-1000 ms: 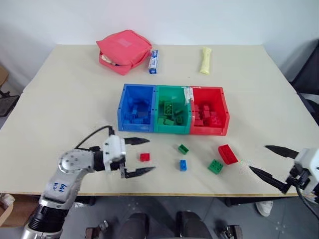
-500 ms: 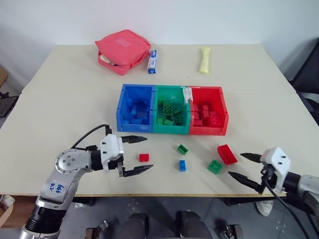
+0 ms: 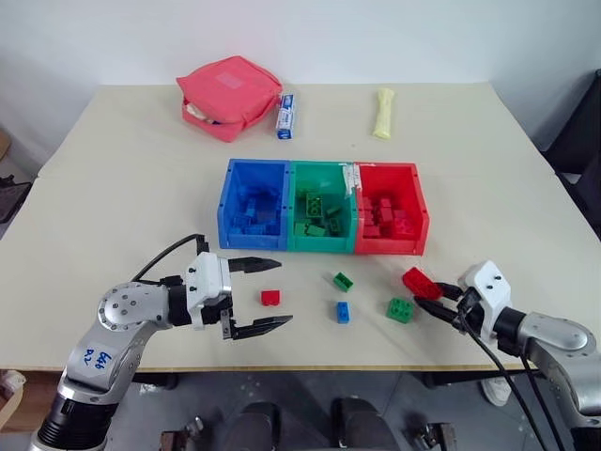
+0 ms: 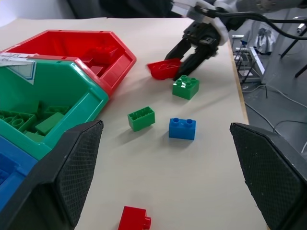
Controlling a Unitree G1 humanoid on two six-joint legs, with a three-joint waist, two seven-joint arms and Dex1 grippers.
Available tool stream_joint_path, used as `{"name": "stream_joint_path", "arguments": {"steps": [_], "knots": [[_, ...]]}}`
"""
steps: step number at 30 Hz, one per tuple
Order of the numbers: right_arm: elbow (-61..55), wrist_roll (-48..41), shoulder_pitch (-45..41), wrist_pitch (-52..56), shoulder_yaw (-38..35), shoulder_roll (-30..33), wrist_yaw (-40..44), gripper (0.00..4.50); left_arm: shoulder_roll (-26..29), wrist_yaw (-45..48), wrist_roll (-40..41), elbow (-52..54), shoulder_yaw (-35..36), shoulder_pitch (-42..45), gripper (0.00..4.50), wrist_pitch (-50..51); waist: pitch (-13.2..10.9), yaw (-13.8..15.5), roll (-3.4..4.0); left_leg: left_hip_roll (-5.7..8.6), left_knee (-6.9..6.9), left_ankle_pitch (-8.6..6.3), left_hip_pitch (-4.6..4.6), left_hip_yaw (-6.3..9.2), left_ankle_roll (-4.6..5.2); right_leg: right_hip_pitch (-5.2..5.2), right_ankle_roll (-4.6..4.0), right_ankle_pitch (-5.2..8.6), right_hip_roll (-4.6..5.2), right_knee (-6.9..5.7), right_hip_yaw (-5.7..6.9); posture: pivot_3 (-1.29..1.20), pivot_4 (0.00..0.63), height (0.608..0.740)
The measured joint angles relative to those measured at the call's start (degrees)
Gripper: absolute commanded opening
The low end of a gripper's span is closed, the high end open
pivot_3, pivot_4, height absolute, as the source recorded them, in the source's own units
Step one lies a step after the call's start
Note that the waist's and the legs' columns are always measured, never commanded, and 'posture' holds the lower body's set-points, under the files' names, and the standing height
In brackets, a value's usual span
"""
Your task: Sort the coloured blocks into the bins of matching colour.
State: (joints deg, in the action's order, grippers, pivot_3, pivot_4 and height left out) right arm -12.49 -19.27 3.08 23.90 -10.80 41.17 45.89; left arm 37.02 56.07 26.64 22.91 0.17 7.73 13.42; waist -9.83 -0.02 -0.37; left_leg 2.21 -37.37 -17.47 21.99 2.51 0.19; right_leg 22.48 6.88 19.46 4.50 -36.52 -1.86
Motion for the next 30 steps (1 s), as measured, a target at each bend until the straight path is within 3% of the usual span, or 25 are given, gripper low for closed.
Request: {"name": "stream_joint_path", "arguments": {"steps": [3,6,10,15,20,24,27,30], "knots": [[-0.1,-0.6,-0.2,-0.1,-0.1,0.6,1.1,1.47,-1.1,-0.3,0.1,-1.2,0.1,0.7,4.50,-0.5,0.0,0.0,0.00,0.01,-0.01,-0.01,0.01,-0.01,0.02,0.00,0.00,0.00,0.00,0.00,0.00,0.00,0.150,0.740],[-3.2,-7.6,-3.1,3.4,-2.9,0.2,2.2,1.47,-2.6,-1.3,0.7,-1.2,1.0,0.2,4.50,-0.5,0.0,-0.2,0.02,-0.02,0.00,-0.01,0.02,-0.03,0.02,0.05,0.00,0.00,-0.02,-0.01,-0.02,0.00,0.150,0.740],[-7.6,-16.1,-14.9,9.8,-5.1,0.6,1.0,1.47,-3.1,-3.9,1.4,-1.2,3.6,-1.5,4.50,-0.1,0.0,-0.6,0.02,-0.08,0.04,0.00,0.01,0.00,-0.02,0.09,-0.01,0.00,-0.07,-0.07,0.00,0.00,0.150,0.740],[-0.7,-12.0,-29.3,9.5,0.2,-1.8,-4.1,1.47,-3.1,-7.9,1.4,-5.7,11.1,-3.0,4.50,-0.5,0.0,-0.2,0.01,-0.01,0.00,-0.01,0.04,0.00,0.00,0.11,-0.01,0.00,0.00,-0.03,0.03,0.00,0.150,0.740],[15.6,-3.0,-38.1,4.0,6.2,-4.2,-6.3,3.09,-1.6,-7.5,1.3,-7.1,13.5,-6.1,4.50,-1.0,0.0,0.2,0.00,0.07,-0.04,-0.01,0.29,0.05,0.03,0.32,-0.01,0.00,0.07,-0.05,0.09,0.00,0.150,0.740],[20.6,-0.3,-39.9,0.1,7.4,-4.3,-5.1,4.47,-0.3,-6.1,1.4,-6.6,13.4,-6.0,4.50,-0.9,0.0,-0.2,0.00,0.05,0.02,-0.01,0.30,0.01,0.03,0.34,-0.01,0.00,0.05,-0.24,0.09,0.00,0.150,0.740],[19.4,-1.1,-37.9,-0.3,6.9,-3.4,-1.9,4.47,0.2,-5.7,2.0,-5.8,12.5,-5.1,4.50,1.1,0.0,-0.2,0.01,0.00,0.03,-0.01,0.30,0.02,0.02,0.34,-0.01,0.00,0.02,-0.25,0.11,0.00,0.150,0.740],[15.1,-4.5,-31.3,-2.5,5.3,-0.4,6.9,4.47,0.4,-5.6,2.4,-5.8,11.2,-3.2,4.50,3.4,0.0,0.2,0.01,0.02,-0.03,-0.02,0.33,0.06,0.04,0.29,0.00,0.00,0.04,-0.25,0.14,0.00,0.150,0.740]]}}
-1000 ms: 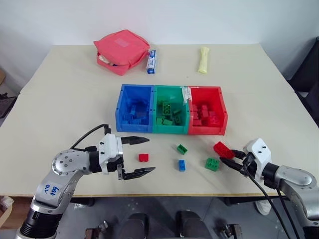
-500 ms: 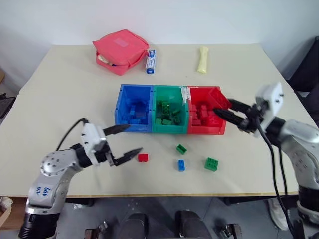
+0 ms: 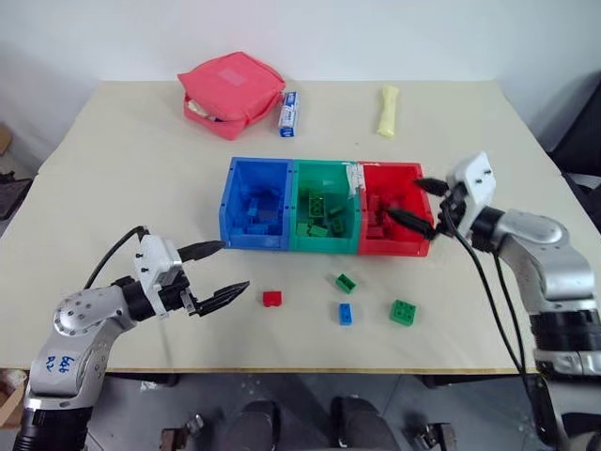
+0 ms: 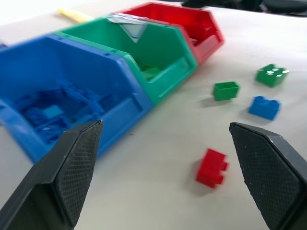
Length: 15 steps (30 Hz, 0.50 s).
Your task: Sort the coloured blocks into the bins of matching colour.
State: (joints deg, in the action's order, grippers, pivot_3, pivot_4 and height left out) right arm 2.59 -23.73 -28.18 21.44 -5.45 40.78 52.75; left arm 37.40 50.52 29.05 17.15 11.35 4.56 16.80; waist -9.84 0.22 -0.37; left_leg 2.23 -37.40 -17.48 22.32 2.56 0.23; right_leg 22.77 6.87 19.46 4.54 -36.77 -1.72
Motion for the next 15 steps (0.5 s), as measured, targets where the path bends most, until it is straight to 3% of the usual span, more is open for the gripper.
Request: {"name": "stream_joint_path", "arguments": {"steps": [6,11,15], "knots": [[-7.5,-7.3,15.2,-1.1,-10.3,8.0,11.3,4.47,1.9,7.2,-3.6,-2.9,-7.7,3.7,4.50,-3.3,0.0,-0.2,0.01,-0.02,-0.02,-0.02,-0.22,-0.03,0.05,-0.29,0.04,-0.02,0.00,0.33,-0.03,0.00,0.150,0.740],[-6.9,-4.6,30.0,-6.3,-17.1,11.9,15.5,4.47,-1.7,11.4,-6.3,-7.7,-14.0,8.5,4.50,-9.5,0.0,-0.1,0.01,-0.01,-0.02,-0.01,-0.21,-0.07,0.03,-0.26,0.03,-0.02,-0.02,0.31,-0.05,0.00,0.150,0.740],[-4.0,-1.4,34.9,-11.2,-19.7,13.3,17.8,4.47,-2.2,12.6,-6.4,-8.8,-14.8,10.2,4.50,-10.0,0.0,-0.6,0.01,-0.05,-0.01,-0.01,-0.28,-0.22,0.04,-0.26,0.04,-0.02,-0.08,0.25,-0.17,0.00,0.150,0.740]]}}
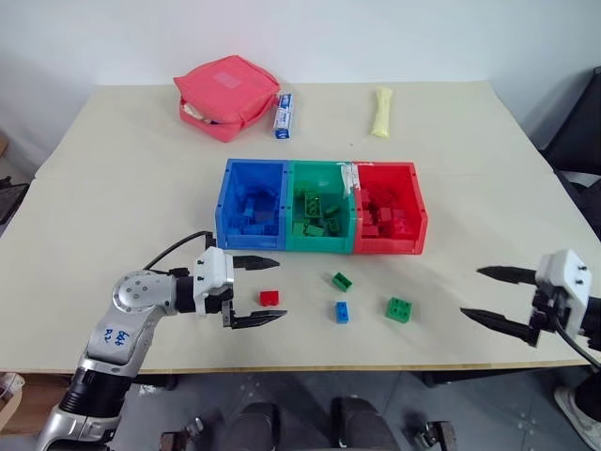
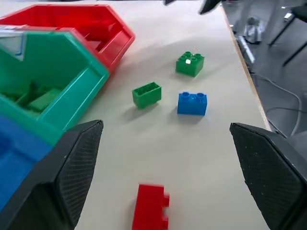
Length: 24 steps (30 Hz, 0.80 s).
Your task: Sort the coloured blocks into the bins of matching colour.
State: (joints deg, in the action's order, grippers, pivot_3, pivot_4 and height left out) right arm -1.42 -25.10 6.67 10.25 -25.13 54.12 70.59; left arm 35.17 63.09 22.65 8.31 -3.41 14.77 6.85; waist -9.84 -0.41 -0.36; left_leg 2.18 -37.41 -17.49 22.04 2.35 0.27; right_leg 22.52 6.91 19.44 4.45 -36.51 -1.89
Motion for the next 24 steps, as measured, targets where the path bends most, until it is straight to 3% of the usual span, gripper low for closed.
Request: {"name": "stream_joint_path", "arguments": {"steps": [4,16,19,20,24], "knots": [[-0.4,0.8,-2.7,0.5,1.9,0.0,-0.6,4.47,-0.1,0.5,0.0,-0.1,0.1,0.0,4.50,-0.4,0.0,-0.1,0.00,-0.02,-0.03,0.02,-0.03,0.00,-0.03,0.02,0.00,0.00,0.00,-0.08,-0.01,0.00,0.150,0.740],[-8.4,5.3,-11.5,11.5,24.5,-3.1,-4.4,4.47,2.2,-0.5,0.2,2.9,3.4,-5.1,4.50,-0.4,0.0,0.9,0.00,0.03,-0.15,0.00,0.10,0.19,-0.02,0.04,0.00,0.00,0.10,0.00,0.08,0.00,0.150,0.740],[-7.5,6.2,-12.4,10.6,25.1,-4.6,-5.9,3.82,2.8,-0.9,0.4,3.8,3.7,-6.1,4.50,0.3,0.0,0.6,-0.02,0.02,-0.14,0.00,0.09,0.18,-0.02,0.02,0.00,0.00,0.08,0.01,0.07,0.00,0.150,0.740],[-7.1,6.6,-12.5,9.7,25.1,-5.4,-6.5,3.37,3.1,-1.0,0.6,4.5,4.2,-6.7,4.50,0.6,0.0,0.5,-0.01,0.02,-0.12,0.00,0.08,0.19,-0.03,0.02,0.00,0.00,0.08,0.00,0.08,0.00,0.150,0.740],[-6.5,6.9,-12.8,8.9,25.2,-5.7,-6.6,2.27,3.3,-1.7,0.8,5.1,5.2,-7.0,4.50,0.8,0.0,0.4,-0.01,0.02,-0.11,0.00,0.07,0.18,-0.03,0.04,0.00,0.00,0.07,0.00,0.08,0.00,0.150,0.740]]}}
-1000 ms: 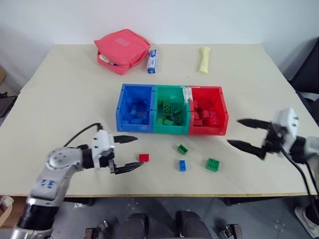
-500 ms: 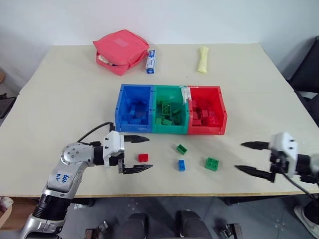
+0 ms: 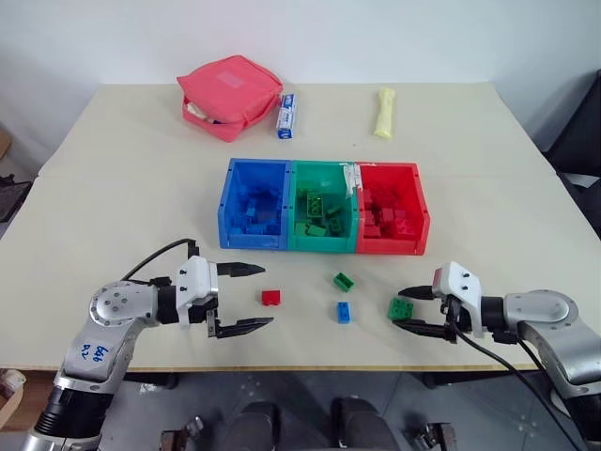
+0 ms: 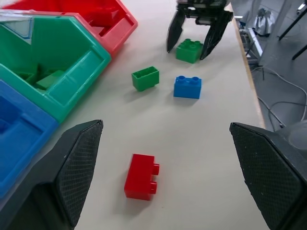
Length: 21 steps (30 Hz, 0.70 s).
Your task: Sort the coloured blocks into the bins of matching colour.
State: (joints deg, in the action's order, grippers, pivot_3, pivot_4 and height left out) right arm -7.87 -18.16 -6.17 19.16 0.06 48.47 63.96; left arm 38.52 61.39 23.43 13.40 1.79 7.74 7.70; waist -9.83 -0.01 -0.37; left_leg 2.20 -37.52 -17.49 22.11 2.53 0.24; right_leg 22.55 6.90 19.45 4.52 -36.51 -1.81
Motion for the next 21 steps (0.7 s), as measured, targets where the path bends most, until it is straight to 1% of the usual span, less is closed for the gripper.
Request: {"name": "stream_joint_path", "arguments": {"steps": [2,3,5,7,10,13,16,18,20,21], "knots": [[0.3,-0.1,-0.5,-0.1,0.2,-0.2,0.3,1.63,0.0,-1.1,0.3,0.3,0.6,-1.0,4.50,0.9,0.0,-0.1,0.00,0.00,0.01,0.00,0.00,0.00,0.01,0.01,0.00,0.00,0.00,0.00,-0.01,0.00,0.150,0.740],[0.4,-0.1,-1.2,0.2,0.6,-0.2,0.7,1.47,-0.4,-2.0,0.5,0.4,1.0,-1.5,4.50,1.3,0.0,-0.1,0.00,0.00,0.01,0.00,0.00,0.00,0.01,0.01,0.00,0.00,0.00,0.00,-0.01,0.00,0.150,0.740],[0.3,-0.5,-2.8,1.3,1.3,-0.2,1.1,1.48,-1.4,-3.7,1.1,0.6,1.9,-1.8,4.50,1.9,0.0,-0.1,0.00,-0.01,0.00,0.00,0.00,0.00,0.00,0.02,0.00,0.00,0.00,-0.01,0.00,0.00,0.150,0.740],[-0.4,-3.0,-7.0,5.5,1.7,-1.9,0.8,1.48,-1.8,-5.7,2.2,2.0,3.9,-3.7,4.50,3.2,0.0,-0.4,0.01,-0.03,0.01,0.00,0.00,-0.06,0.00,0.04,0.00,0.00,-0.02,-0.02,-0.06,0.00,0.150,0.740],[-2.9,-9.8,-18.5,16.2,1.4,-6.8,-2.9,1.48,-1.8,-7.0,3.5,4.2,7.0,-8.1,4.50,3.6,0.0,-1.3,0.02,-0.05,0.10,0.03,0.01,0.01,-0.07,0.13,-0.03,0.02,-0.02,-0.09,-0.02,0.00,0.150,0.740],[-3.1,-12.6,-28.0,22.5,1.4,-10.1,-6.5,1.48,-1.9,-8.5,4.6,5.1,9.6,-11.4,4.50,4.7,0.0,-1.3,0.01,-0.06,0.20,0.02,0.02,0.08,-0.10,0.18,-0.09,0.05,-0.01,-0.08,0.04,0.00,0.150,0.740],[2.3,-9.8,-35.9,23.8,4.6,-15.4,-11.2,1.48,-2.9,-11.3,4.9,4.7,13.4,-13.2,4.50,4.7,0.0,-1.0,0.00,-0.01,0.16,0.01,0.08,0.05,-0.08,0.21,-0.10,0.05,0.03,-0.05,0.05,0.00,0.150,0.740],[6.8,-6.8,-39.2,22.7,6.7,-18.1,-13.7,1.48,-3.7,-12.6,5.0,4.6,14.7,-13.1,4.50,4.2,0.0,-0.8,0.00,0.03,0.13,0.01,0.10,0.06,-0.08,0.22,-0.10,0.05,0.05,-0.08,0.06,0.00,0.150,0.740],[11.5,-3.5,-41.2,20.1,8.5,-19.4,-15.2,1.48,-3.7,-13.1,5.1,4.3,15.5,-13.3,4.50,4.0,0.0,-0.5,0.00,0.05,0.13,0.00,0.12,0.06,-0.06,0.26,-0.10,0.05,0.06,-0.11,0.07,0.00,0.150,0.740],[14.1,-1.9,-42.0,18.6,9.0,-20.3,-16.0,2.21,-3.7,-13.2,5.0,4.2,15.8,-13.5,4.50,3.9,0.0,-0.4,0.00,0.06,0.13,0.00,0.13,0.04,-0.06,0.31,-0.10,0.05,0.05,-0.16,0.07,0.00,0.150,0.740]]}}
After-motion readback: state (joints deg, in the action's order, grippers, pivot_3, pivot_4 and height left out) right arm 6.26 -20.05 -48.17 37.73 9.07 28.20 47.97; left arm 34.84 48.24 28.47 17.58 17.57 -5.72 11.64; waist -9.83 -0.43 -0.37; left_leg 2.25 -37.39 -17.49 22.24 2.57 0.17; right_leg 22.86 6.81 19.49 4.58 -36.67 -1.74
